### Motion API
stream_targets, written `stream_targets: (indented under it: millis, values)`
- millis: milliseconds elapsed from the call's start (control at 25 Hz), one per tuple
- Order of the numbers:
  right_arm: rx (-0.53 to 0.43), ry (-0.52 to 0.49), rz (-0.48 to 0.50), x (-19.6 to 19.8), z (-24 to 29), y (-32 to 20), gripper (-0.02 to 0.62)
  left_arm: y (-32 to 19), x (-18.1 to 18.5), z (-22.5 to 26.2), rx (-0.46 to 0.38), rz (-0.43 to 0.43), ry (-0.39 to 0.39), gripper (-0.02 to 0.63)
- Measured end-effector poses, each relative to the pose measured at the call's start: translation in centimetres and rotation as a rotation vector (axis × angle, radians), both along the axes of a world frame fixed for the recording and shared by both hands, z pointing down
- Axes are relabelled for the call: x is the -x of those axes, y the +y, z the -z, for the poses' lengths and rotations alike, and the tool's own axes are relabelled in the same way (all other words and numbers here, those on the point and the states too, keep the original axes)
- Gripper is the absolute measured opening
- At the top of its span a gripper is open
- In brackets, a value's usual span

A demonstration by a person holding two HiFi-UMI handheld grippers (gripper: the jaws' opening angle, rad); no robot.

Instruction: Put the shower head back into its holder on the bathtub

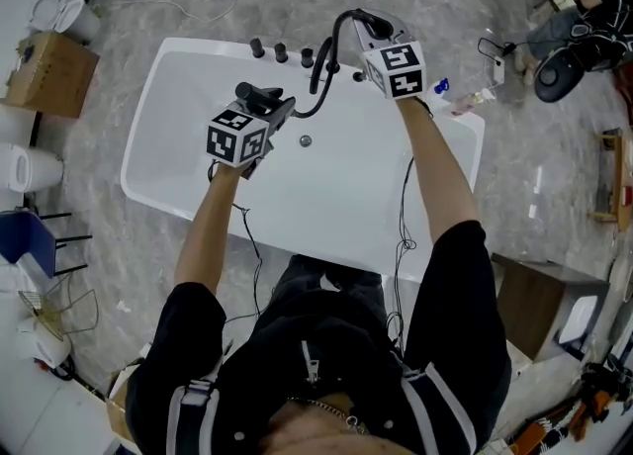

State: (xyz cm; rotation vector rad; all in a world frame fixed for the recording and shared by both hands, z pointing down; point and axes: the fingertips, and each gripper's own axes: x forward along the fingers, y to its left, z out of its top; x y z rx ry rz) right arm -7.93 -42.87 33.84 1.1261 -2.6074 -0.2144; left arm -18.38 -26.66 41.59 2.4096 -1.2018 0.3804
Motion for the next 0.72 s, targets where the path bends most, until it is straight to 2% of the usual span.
stream_targets:
  millis: [720]
  values:
    - [0.102, 0.059, -0.038, -2.5, -7.0, 0.0, 0.011, 0.5, -0.8, -3.4, 0.021, -0.004, 0.006, 0.141]
